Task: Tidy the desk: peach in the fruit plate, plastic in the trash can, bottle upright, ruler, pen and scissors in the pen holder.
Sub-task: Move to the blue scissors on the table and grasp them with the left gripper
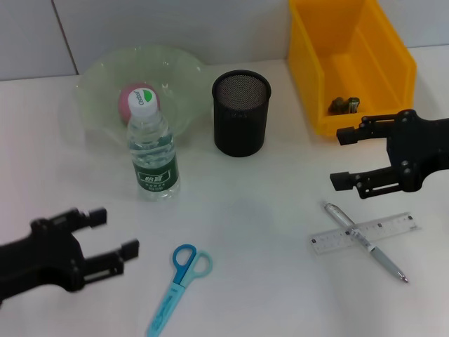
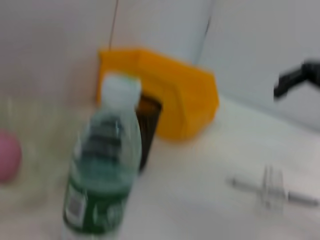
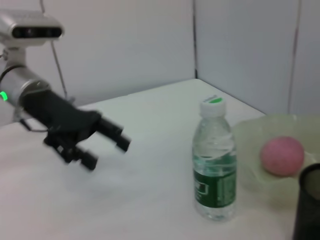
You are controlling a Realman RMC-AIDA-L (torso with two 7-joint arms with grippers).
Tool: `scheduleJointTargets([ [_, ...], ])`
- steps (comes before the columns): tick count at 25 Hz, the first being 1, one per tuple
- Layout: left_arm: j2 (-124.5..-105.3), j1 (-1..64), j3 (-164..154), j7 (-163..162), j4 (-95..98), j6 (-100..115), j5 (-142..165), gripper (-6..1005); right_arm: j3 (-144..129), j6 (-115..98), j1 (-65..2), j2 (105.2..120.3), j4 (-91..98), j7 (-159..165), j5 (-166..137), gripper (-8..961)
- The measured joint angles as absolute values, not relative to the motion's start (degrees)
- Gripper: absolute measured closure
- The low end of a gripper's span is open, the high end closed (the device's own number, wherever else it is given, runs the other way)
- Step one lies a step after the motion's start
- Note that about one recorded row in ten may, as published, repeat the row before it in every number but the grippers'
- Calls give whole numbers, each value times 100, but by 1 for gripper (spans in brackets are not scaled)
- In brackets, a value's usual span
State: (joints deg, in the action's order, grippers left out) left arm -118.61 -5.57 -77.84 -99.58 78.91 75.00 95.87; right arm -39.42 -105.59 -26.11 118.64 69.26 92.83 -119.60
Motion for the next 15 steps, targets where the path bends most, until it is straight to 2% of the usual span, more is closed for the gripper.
scheduleJointTargets([
  [9,-11867,-545,-9126,-13053,9469,6891,12115,188,-3897,-10228,-2441,11882,6806,9180,-12116,138],
  [15,-11866,-312,-9863,-14559,9903,6759,13300,188,-3833,-10210,-2321,11883,6764,8966,-12142,138],
])
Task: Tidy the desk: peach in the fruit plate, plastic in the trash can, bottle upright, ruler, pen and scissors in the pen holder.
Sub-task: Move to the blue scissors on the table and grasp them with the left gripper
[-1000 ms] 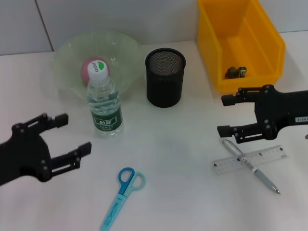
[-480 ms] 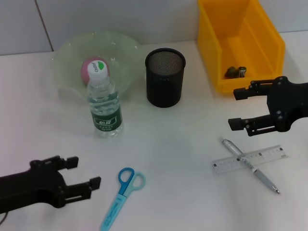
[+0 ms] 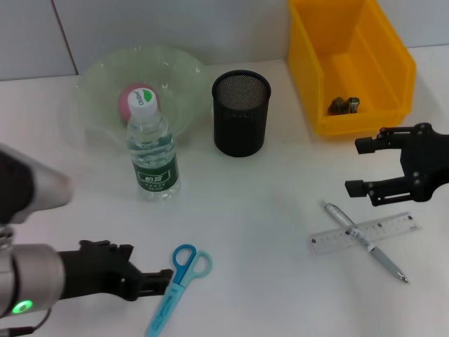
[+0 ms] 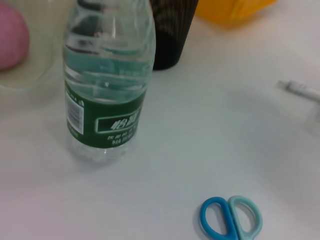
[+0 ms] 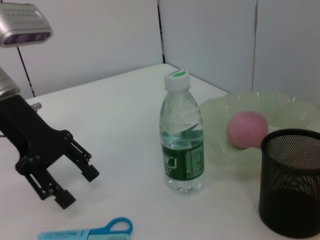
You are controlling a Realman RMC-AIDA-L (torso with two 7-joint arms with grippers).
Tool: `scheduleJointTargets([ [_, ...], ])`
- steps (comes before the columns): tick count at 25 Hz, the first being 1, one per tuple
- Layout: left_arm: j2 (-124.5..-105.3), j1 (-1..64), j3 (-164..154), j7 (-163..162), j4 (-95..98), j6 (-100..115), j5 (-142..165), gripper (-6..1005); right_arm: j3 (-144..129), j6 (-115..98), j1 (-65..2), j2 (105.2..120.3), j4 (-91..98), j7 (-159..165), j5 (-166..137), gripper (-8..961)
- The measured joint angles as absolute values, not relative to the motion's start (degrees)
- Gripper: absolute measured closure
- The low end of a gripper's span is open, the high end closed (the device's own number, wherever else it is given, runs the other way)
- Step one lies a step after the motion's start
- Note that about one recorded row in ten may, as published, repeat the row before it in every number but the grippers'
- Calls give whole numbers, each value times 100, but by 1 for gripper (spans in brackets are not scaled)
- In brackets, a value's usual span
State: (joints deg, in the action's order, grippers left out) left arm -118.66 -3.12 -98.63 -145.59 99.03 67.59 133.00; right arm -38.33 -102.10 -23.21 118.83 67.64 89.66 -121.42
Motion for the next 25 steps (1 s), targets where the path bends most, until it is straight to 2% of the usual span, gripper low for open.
scheduleJointTargets([
  [1,-11866,-312,-9863,-14559,9903,6759,13300,188,-3832,-10208,-2310,11883,6725,8883,-12164,138],
  [2,-11864,12,-10330,-15472,9993,6784,14024,188,-3831,-10207,-2302,11882,6686,8814,-12200,138],
  [6,-11866,482,-10574,-16300,9942,7007,14356,189,-3822,-10166,-2291,11857,6559,8568,-12414,138],
  [25,-11918,930,-11045,-16506,9612,7140,14290,190,-3801,-9982,-2275,11883,6361,8343,-12388,139],
])
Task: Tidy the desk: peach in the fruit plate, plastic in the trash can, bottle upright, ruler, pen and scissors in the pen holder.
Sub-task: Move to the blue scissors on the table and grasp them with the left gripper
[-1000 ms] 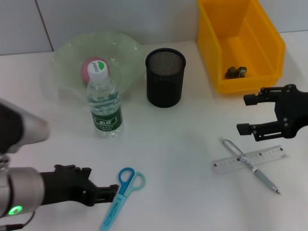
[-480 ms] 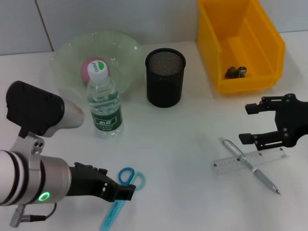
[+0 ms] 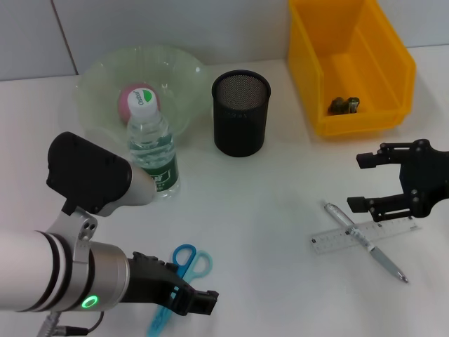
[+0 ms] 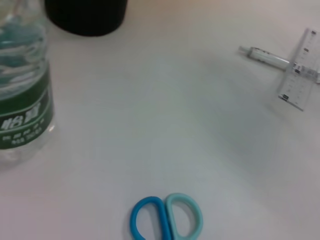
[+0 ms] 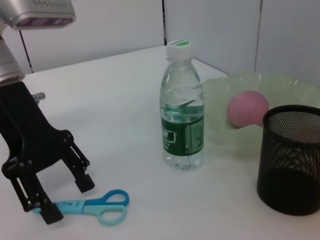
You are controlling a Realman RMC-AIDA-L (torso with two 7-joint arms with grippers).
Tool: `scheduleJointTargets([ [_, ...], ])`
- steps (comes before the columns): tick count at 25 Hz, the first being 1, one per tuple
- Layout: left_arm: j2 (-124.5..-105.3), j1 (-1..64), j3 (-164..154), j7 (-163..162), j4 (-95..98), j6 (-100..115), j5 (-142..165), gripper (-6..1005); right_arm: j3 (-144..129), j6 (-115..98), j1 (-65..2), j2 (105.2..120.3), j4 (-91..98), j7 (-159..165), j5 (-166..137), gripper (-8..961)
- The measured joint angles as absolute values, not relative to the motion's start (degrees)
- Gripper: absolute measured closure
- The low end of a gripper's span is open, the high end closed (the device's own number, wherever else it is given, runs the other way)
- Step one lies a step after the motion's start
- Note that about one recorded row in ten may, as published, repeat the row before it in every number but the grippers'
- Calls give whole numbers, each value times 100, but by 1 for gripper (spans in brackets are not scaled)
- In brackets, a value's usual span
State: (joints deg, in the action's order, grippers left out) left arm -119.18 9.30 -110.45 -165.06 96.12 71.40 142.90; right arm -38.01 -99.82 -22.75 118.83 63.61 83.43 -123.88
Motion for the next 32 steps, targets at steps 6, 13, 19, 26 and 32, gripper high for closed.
scheduleJointTargets([
  [6,-11918,959,-11016,-16508,9509,7133,14405,190,-3776,-9994,-2276,11885,6326,8323,-12370,139],
  [13,-11918,1138,-11046,-16511,9254,7122,14456,191,-3678,-10030,-2276,11889,6343,8323,-12354,139],
  [19,-11918,1206,-11049,-16514,9196,7144,14548,191,-3664,-10036,-2277,11892,6325,8323,-12350,139],
  [26,-11918,1363,-11026,-16515,9076,7299,14581,192,-3665,-10038,-2277,11892,6327,8327,-12348,138],
  [32,-11918,1481,-11049,-16522,9080,7458,14690,192,-3665,-10037,-2277,11892,6320,8334,-12348,138],
])
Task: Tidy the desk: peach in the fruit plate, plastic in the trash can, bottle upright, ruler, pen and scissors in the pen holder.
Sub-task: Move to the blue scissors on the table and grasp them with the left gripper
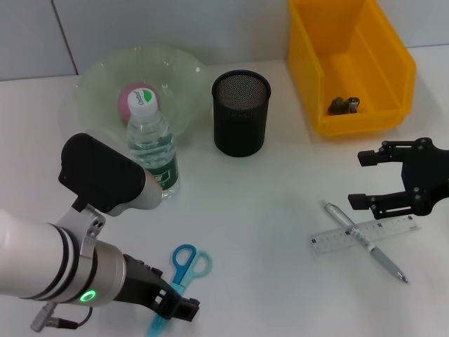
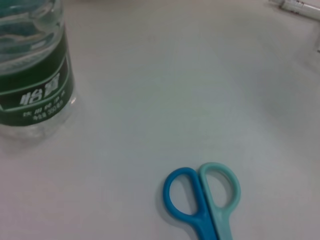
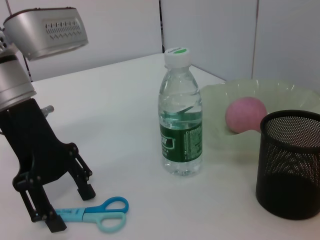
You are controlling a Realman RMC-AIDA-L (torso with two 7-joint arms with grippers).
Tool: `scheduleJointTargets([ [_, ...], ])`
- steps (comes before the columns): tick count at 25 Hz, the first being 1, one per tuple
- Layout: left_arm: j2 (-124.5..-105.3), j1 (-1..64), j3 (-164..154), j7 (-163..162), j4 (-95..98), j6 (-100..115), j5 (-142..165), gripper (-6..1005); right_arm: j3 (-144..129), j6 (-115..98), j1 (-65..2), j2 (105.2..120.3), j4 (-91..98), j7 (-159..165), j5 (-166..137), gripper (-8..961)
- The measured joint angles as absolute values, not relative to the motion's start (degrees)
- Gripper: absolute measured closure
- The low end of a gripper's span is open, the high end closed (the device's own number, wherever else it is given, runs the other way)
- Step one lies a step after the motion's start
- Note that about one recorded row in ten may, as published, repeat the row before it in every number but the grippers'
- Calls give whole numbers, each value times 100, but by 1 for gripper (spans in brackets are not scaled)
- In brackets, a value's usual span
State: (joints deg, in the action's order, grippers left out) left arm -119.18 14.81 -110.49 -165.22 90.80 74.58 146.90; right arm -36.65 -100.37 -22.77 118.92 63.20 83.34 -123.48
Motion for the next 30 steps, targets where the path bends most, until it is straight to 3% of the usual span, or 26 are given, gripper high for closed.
scheduleJointTargets([
  [15,-11918,1733,-11054,-16524,8985,7674,14862,193,-3665,-10037,-2280,11891,6322,8368,-12349,139],
  [20,-11918,1814,-11054,-16524,8931,7744,14849,397,-3673,-10037,-2278,11892,6335,8376,-12349,138],
  [30,-11919,1841,-11052,-16523,8923,7772,14848,440,-3673,-10038,-2276,11892,6346,8385,-12349,139],
])
